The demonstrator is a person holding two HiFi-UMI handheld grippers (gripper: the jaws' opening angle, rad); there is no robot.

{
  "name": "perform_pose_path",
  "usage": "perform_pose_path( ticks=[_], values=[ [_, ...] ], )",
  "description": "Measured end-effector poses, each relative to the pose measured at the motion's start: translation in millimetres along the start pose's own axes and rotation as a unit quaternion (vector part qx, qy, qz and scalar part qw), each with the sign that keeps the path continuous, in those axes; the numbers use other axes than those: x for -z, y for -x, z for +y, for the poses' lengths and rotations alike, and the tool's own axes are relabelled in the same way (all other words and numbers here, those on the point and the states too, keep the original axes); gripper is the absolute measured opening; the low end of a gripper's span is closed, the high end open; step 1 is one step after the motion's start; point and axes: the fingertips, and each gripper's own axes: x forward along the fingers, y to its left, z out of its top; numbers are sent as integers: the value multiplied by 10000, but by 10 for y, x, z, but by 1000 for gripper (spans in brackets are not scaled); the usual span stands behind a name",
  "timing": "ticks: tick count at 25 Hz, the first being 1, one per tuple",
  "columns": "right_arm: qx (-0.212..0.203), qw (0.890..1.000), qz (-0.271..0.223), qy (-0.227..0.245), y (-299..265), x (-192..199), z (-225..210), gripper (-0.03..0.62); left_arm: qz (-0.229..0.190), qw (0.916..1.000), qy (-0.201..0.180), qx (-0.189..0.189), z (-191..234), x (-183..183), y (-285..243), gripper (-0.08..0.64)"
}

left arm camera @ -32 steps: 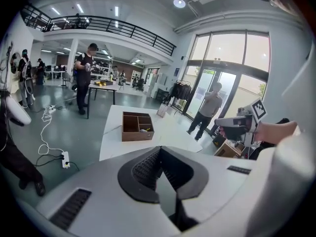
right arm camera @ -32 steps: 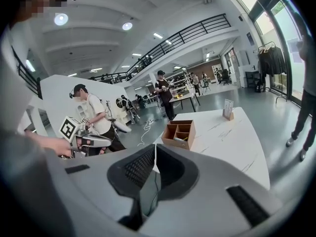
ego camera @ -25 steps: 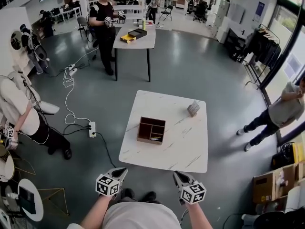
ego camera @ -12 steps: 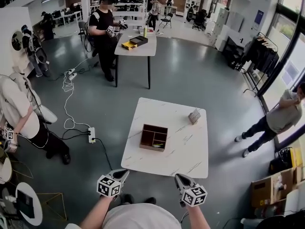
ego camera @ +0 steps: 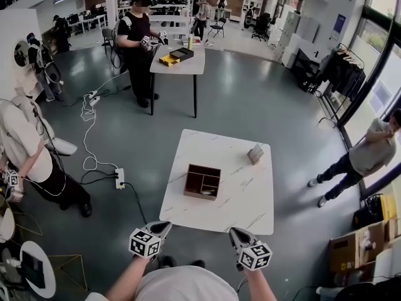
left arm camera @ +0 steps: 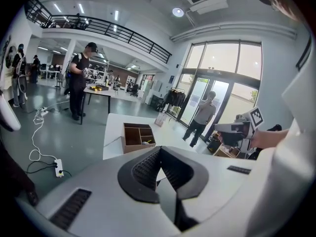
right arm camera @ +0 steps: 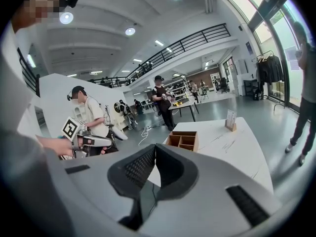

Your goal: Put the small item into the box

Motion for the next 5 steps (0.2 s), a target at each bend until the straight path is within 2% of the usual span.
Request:
perform_pose_path(
  ticks=[5],
  values=[
    [36, 10000, -28, -14, -7, -27, -24, 28, -7, 10000, 13, -3, 27, -18, -36, 14]
  ],
)
